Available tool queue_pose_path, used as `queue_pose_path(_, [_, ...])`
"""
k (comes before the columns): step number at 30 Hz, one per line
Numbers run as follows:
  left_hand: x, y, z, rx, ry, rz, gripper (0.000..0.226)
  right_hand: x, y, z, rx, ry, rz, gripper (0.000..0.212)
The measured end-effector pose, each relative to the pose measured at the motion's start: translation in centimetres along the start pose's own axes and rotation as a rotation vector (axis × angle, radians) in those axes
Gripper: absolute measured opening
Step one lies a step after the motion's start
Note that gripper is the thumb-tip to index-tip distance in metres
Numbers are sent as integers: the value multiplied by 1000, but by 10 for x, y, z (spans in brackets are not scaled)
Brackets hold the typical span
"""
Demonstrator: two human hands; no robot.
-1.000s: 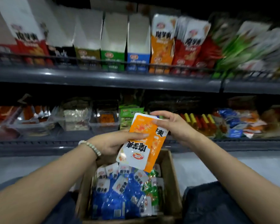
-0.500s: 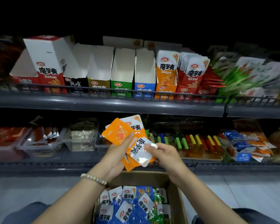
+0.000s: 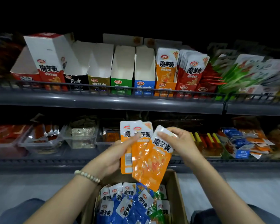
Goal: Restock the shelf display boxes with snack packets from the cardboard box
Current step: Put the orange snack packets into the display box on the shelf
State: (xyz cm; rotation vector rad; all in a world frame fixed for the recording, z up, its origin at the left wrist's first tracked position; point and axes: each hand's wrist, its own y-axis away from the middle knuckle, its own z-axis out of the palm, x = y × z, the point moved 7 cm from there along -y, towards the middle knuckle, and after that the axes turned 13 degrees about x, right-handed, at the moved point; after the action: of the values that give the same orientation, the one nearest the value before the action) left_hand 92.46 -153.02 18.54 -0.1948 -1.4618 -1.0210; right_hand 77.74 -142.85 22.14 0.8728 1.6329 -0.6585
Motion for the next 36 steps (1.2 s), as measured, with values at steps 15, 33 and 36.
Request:
queue_pose_path(15, [-1,-10,-6,169,-137,170,15,41,25,43,-169,-224,456,29])
queue_pose_path(33, [0,-3,1,-21,-78,51,39,31,32,56,-254,-452,568,26])
queue_pose_path(36, [2,-2,0,-22,118,-23,47,32,23,46,-152,-424,522,24])
